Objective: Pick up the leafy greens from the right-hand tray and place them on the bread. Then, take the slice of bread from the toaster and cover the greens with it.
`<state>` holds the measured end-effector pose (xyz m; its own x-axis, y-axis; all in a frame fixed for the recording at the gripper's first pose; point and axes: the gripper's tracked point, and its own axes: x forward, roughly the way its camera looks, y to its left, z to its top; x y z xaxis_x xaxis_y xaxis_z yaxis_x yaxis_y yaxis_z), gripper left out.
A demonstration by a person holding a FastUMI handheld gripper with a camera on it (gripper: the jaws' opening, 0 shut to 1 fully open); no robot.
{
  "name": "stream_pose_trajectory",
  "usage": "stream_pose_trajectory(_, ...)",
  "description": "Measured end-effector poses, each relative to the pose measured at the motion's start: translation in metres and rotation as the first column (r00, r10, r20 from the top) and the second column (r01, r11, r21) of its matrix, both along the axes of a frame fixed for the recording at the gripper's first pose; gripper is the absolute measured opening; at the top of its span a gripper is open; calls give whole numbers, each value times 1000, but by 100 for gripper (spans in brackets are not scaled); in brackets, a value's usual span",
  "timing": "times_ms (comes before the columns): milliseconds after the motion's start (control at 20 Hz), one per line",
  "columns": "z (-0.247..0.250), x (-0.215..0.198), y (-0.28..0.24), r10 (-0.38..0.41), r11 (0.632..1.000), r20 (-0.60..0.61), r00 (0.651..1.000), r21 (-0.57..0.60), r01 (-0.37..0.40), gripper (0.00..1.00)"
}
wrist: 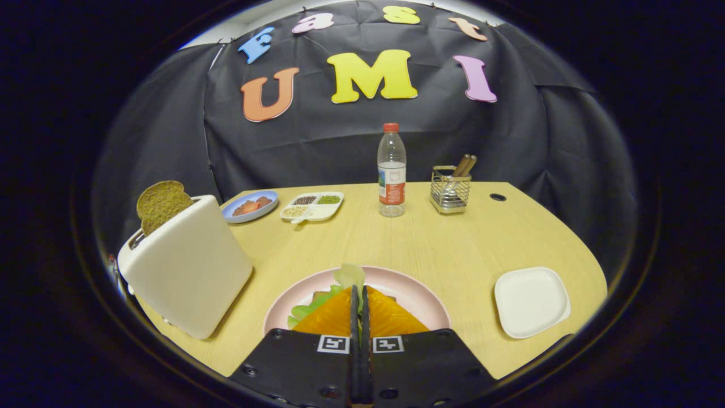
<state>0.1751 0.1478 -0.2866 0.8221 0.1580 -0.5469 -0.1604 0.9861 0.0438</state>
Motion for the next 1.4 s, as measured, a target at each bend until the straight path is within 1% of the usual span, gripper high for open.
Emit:
stream_pose_trajectory(150, -7, 1, -6, -21, 1000, -13, 1000, -8, 21, 1)
stream_pose_trajectory(250, -4, 2, -10, -29, 999, 2, 1000, -19, 29, 4)
stream_pose_trajectory(350, -5, 1, -10, -23, 1000, -4, 1000, -17, 23, 35)
stream_pose_trajectory(500, -5, -3, -15, -41, 999, -13, 999, -20, 40, 81)
stream_pose_trajectory(550, -3, -4, -14, -40, 999, -5, 999, -13, 40, 81)
stream_pose_trajectory(700, 8, -11, -10, -34, 999, 30, 999, -6, 35, 97)
stream_pose_trajectory(750, 13, -15, -10, -38, 999, 38, 999, -10, 39, 96)
stream_pose_trajectory(900, 36, -28, -12, -80, 996, 72, 994, -27, 82, 96)
stream_pose_trajectory(1050, 66, -41, -8, -169, 985, 111, 979, -21, 173, 96)
stream_pose_trajectory(1100, 76, -45, -4, -180, 983, 123, 976, -17, 183, 96)
stream_pose_trajectory(1250, 107, -58, 9, -197, 979, 173, 965, -16, 203, 96)
stream_pose_trajectory(1400, 133, -67, 39, -168, 983, 209, 963, -33, 178, 96)
